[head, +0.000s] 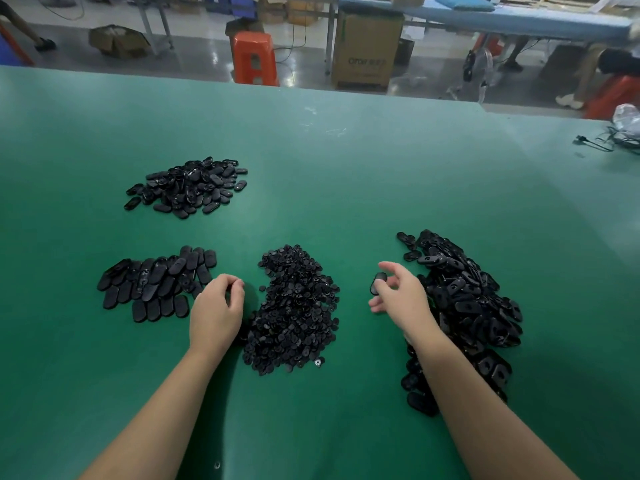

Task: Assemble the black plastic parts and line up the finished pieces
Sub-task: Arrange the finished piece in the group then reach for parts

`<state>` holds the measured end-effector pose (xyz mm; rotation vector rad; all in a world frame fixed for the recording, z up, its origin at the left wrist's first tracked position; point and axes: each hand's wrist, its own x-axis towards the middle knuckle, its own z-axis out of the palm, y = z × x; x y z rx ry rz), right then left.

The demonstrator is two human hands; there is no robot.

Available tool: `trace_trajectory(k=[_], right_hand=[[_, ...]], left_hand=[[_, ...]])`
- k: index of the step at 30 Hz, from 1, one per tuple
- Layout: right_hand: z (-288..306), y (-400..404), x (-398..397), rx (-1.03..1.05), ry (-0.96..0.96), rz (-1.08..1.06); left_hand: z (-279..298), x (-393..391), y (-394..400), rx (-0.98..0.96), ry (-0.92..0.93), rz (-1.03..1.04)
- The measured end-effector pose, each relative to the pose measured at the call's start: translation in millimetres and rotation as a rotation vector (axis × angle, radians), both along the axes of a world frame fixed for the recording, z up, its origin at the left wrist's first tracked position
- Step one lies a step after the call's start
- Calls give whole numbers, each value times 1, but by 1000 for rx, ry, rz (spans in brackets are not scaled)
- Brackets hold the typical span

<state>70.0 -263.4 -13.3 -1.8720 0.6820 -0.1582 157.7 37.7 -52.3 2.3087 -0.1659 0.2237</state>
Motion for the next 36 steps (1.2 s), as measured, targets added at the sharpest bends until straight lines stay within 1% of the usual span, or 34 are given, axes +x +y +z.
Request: trace_trajectory(k=[1, 2, 6, 11, 13, 17, 21, 26, 30, 34, 36], right_hand=[[-1, 6, 0, 140, -45, -55], [-4, 12, 0, 219, -74, -100], [-16, 32, 1, 298, -132, -225], [-26, 42, -2, 244, -219, -283], [-26, 43, -1, 215, -211, -298], [-24, 41, -1, 278, -206, -301], [-23, 41, -4, 286, -212, -289], [-25, 46, -8, 182, -224, -220], [-26, 46, -7, 158, -203, -178], [-27, 47, -8, 200, -231, -239], [-29, 48, -10, 153, -237, -255]], left_hand=[[0, 0, 0, -2, -3, 5], [0, 0, 0, 5, -5, 5], [0, 1, 1, 3, 7, -5], [3, -1, -2, -13, 18, 0], [3, -2, -2, -27, 16, 9], [3, -3, -2, -19, 17, 23], [2, -2, -2, 15, -6, 10], [2, -2, -2, 27, -24, -22], [2, -2, -2, 2, -15, -15], [2, -3, -3, -14, -21, -4], [2, -3, -3, -5, -31, -9]])
